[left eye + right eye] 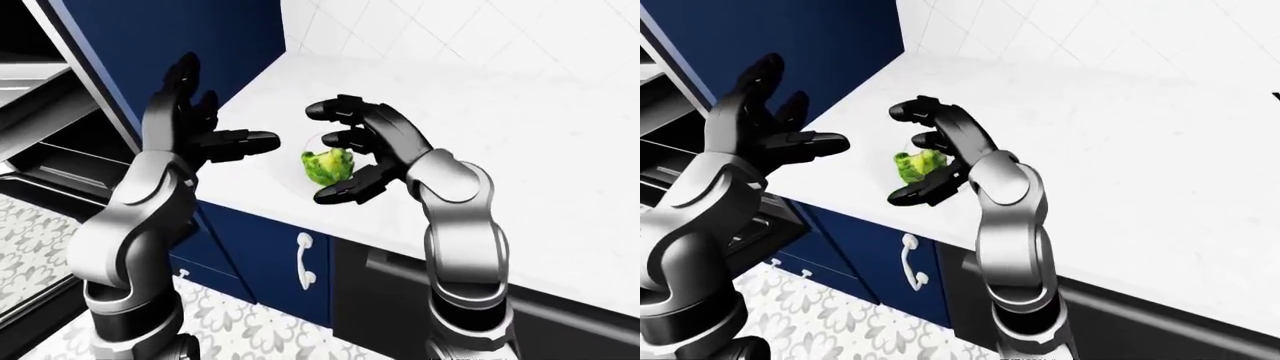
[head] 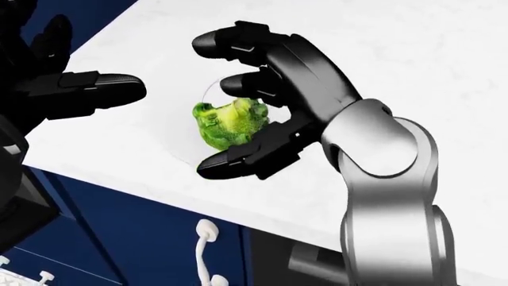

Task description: Place the broccoli on the top rack of the oven.

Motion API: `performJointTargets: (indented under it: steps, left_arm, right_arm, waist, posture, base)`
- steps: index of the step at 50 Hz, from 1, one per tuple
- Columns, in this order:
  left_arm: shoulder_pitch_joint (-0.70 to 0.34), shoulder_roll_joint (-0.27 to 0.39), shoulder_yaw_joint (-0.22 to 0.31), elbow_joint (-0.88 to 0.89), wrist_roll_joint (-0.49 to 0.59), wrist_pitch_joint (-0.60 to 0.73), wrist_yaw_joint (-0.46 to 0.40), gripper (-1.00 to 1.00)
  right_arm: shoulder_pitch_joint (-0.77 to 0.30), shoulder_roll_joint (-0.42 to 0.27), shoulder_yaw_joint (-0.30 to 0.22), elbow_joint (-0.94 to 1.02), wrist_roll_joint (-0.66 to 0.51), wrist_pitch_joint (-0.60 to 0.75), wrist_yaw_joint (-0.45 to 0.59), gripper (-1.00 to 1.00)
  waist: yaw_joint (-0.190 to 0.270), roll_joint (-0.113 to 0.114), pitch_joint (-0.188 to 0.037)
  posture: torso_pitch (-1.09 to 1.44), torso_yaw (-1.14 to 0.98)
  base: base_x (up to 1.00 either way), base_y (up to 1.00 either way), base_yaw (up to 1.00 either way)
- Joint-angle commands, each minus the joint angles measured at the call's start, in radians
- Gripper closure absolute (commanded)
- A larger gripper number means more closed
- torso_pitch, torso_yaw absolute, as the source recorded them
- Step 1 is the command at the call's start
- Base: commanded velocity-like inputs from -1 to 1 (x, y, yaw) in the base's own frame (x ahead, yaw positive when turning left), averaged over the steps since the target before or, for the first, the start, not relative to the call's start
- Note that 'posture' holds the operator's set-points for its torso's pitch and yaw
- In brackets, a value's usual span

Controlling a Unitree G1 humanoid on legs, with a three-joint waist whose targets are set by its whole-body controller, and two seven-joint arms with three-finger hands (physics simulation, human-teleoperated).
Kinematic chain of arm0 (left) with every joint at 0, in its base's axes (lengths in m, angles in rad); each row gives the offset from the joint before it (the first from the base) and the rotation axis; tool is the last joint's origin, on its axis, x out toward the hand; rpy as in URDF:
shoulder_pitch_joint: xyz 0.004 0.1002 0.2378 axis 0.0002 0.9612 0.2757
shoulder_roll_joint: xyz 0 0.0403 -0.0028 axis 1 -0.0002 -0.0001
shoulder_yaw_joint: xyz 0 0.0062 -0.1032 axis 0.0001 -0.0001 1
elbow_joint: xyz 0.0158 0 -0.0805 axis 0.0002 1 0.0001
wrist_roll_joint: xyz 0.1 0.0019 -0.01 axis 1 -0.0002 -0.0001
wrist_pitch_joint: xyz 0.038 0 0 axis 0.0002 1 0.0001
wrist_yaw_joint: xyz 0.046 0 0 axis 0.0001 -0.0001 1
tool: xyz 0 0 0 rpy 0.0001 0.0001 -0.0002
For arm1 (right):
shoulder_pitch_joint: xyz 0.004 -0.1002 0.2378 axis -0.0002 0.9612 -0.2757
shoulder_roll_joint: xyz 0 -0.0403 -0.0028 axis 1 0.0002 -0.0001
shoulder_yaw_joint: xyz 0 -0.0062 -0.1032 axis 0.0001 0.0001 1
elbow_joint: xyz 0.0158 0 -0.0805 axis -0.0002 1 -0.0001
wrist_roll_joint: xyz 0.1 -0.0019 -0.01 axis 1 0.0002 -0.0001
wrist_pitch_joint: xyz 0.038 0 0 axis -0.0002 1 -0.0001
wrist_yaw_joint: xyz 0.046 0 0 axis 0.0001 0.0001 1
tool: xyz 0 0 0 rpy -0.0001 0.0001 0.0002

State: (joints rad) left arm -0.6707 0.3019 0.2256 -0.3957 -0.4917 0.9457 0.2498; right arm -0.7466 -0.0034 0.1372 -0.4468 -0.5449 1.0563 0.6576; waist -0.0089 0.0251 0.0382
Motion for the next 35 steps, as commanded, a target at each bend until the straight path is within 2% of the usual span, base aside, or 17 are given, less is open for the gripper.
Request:
performJointTargets:
  steps: [1, 14, 24, 35]
  left_arm:
    - [-0.029, 0.009, 0.007, -0.028, 0.001, -0.031, -0.002, -1.0]
    - [-0.029, 0.008, 0.008, -0.039, -0.004, -0.022, 0.002, -1.0]
    - [-0.03, 0.009, 0.011, -0.048, -0.013, -0.017, 0.007, -1.0]
    - [-0.031, 0.008, 0.008, -0.044, -0.012, -0.021, 0.006, -1.0]
  right_arm:
    - [-0.04, 0.0, -0.012, -0.021, -0.015, -0.03, 0.002, -0.45]
    - [-0.092, -0.004, -0.041, 0.013, -0.013, -0.046, -0.007, -0.44]
    - [-0.093, -0.015, -0.06, 0.114, 0.018, -0.136, -0.055, -0.43]
    - [-0.07, -0.008, -0.05, 0.142, 0.02, -0.169, -0.071, -0.45]
  waist:
    - [0.0, 0.003, -0.026]
    - [0.0, 0.004, -0.027]
    - [-0.001, 0.004, -0.028]
    - [-0.001, 0.003, -0.029]
  posture:
    - [0.0, 0.0]
    - [0.0, 0.0]
    - [0.0, 0.0]
    - [0.0, 0.0]
  base:
    - [0.0, 0.0, 0.0]
    - [0.0, 0.0, 0.0]
    - [0.0, 0.0, 0.0]
    - [0.0, 0.0, 0.0]
